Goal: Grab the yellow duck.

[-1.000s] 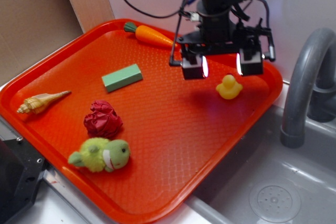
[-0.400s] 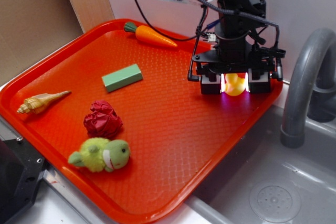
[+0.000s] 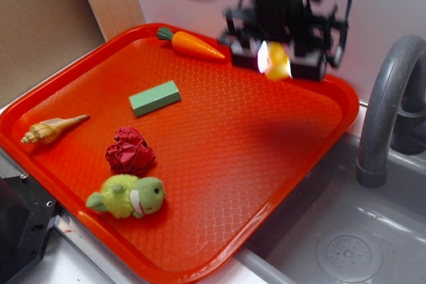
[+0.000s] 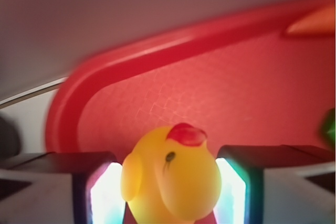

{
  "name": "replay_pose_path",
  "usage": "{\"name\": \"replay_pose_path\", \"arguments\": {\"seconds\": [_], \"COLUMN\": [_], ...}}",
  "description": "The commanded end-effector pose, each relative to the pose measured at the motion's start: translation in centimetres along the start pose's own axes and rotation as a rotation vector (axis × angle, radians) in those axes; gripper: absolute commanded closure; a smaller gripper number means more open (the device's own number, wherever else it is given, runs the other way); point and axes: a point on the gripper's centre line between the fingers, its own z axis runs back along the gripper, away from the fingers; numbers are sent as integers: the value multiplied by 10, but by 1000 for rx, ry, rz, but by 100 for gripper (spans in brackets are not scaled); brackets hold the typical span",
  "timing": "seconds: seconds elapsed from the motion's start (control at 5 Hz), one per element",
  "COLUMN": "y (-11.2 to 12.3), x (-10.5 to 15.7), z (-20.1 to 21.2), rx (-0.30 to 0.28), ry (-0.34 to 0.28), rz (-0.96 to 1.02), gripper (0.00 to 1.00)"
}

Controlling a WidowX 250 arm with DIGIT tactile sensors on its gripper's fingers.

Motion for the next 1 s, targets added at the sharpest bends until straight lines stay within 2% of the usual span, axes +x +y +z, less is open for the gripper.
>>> {"name": "replay_pose_path", "arguments": {"seconds": [0.0,0.2,0.4,0.6,0.8], "y": [60,107,144,161,153], "x": [22,21,18,7,-4], "z": [92,113,119,119,111], "rx": [-48,-60,-69,-88,-37], "ry": [-34,-51,-42,3,31], "rz": [-118,-91,-86,-169,-276], "gripper": [100,100,100,100,100]}}
